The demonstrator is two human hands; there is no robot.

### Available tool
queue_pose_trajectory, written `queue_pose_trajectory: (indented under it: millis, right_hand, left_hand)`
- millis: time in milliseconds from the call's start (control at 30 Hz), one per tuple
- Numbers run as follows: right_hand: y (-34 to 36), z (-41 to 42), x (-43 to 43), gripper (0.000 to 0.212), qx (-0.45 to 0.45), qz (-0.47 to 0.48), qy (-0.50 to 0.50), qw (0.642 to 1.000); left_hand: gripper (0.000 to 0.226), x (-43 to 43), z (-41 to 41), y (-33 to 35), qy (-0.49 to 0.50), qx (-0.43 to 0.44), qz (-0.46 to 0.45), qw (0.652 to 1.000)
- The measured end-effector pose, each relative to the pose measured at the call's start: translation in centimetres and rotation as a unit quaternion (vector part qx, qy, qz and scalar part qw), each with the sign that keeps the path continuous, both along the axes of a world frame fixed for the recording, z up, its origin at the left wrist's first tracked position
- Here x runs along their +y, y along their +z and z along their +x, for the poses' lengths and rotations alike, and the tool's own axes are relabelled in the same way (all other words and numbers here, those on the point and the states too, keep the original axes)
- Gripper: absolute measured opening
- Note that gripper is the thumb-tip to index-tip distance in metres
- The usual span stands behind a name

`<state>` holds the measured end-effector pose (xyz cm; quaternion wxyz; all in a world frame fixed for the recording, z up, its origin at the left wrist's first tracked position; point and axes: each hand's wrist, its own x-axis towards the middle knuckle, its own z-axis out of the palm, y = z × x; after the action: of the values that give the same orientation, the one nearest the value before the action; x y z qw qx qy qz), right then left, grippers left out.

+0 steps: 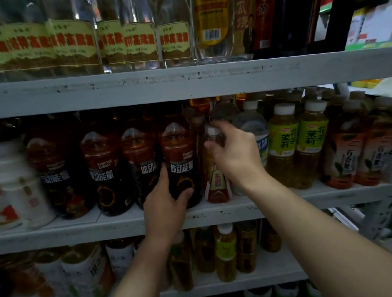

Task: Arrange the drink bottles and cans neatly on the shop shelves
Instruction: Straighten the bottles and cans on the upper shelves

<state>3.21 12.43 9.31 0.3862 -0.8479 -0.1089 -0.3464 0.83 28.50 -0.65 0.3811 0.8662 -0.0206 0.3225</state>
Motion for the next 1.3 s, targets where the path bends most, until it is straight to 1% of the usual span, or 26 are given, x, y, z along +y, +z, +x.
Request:
queue_pose_trajectory:
  millis: [100,167,200,267,300,367,433,500,567,633,700,767,800,867,933,967,1033,1100,1200,1300]
  right_hand:
    - [-0.1,0.3,0.0,0.043,-0.004,-0.019,0.002,1.0]
    - [-0.1,0.2,0.0,0.045,-0.023,-0.037,0.013,0.999]
    - [-0.3,0.0,-0.1,0.046,-0.037,-0.042,0.017,0.998]
    - [-0.8,-0.8,-0.2,0.046,-0.079,-0.024,0.02,0.996]
    - [-1.3,-1.2,-0.2,0.042,-0.107,-0.001,0.022,0.994]
    - [-2.9,-2.1,0.0,0.032,-0.134,0.034,0.023,0.99]
    - [-4.7,-2.8,0.8,0.029,-0.098,0.038,0.041,0.994]
    - [-6.2,-3.3,1.9,0.035,-0.048,0.019,0.068,0.996]
    - [-7.3,-3.5,2.9,0.038,-0.032,0.001,0.084,0.996]
    - [-8.1,-3.7,3.6,0.036,-0.028,0.01,0.086,0.996]
    - [-8.8,-4.1,4.3,0.031,-0.018,0.019,0.089,0.996]
    - [-9.6,-4.5,5.4,0.027,0.007,0.007,0.105,0.994]
    - [-9.9,-4.7,6.1,0.027,0.026,-0.002,0.12,0.992]
    - [-10.2,-5.0,8.1,0.035,0.068,-0.008,0.15,0.986]
    - [-10.3,-4.9,9.8,0.049,0.089,0.002,0.162,0.983]
    - [-10.2,-4.8,10.8,0.057,0.096,0.004,0.163,0.982]
    - [-10.0,-4.5,12.8,0.071,0.118,0.001,0.148,0.982]
    - [-9.7,-4.2,14.4,0.08,0.145,0.013,0.126,0.981]
    - [-9.3,-3.3,15.9,0.086,0.157,0.063,0.089,0.982]
    - [-9.3,-2.4,16.7,0.083,0.157,0.074,0.034,0.984]
  left_hand:
    - [0.087,0.3,0.0,0.2,-0.033,0.014,-0.003,0.999]
    - [0.087,0.3,0.0,0.3,-0.018,0.018,0.018,1.0]
    - [0.085,0.2,-0.1,0.4,0.009,0.015,0.031,0.999]
    - [0.081,0.1,-0.4,0.7,0.096,-0.003,0.054,0.994]
    - [0.079,-0.1,-0.7,0.8,0.13,-0.006,0.058,0.99]
    - [0.08,-0.7,-0.9,1.1,0.149,0.01,0.053,0.987]
    - [0.078,-1.1,-0.8,1.0,0.138,0.03,0.05,0.989]
    - [0.069,-1.1,-0.7,1.0,0.121,0.035,0.047,0.991]
    - [0.061,-0.8,-0.8,0.8,0.107,0.021,0.057,0.992]
    - [0.053,-0.2,-1.3,0.6,0.1,-0.005,0.072,0.992]
    - [0.04,1.2,-2.0,0.0,0.139,-0.056,0.081,0.985]
    - [0.031,3.4,-2.4,-0.5,0.209,-0.103,0.063,0.97]
    - [0.032,4.6,-2.4,-0.7,0.241,-0.111,0.038,0.964]
    - [0.048,7.1,-2.1,-1.0,0.281,-0.102,-0.026,0.954]
    - [0.071,8.4,-1.5,-0.6,0.274,-0.072,-0.075,0.956]
    - [0.08,8.9,-1.3,-0.3,0.262,-0.053,-0.084,0.96]
    - [0.089,9.9,-0.8,-0.1,0.237,-0.03,-0.083,0.967]
    - [0.085,11.1,-0.4,-0.1,0.214,-0.028,-0.074,0.974]
    - [0.073,12.5,-0.1,0.0,0.198,-0.018,-0.037,0.979]
    - [0.069,13.6,0.0,0.2,0.174,-0.009,-0.017,0.985]
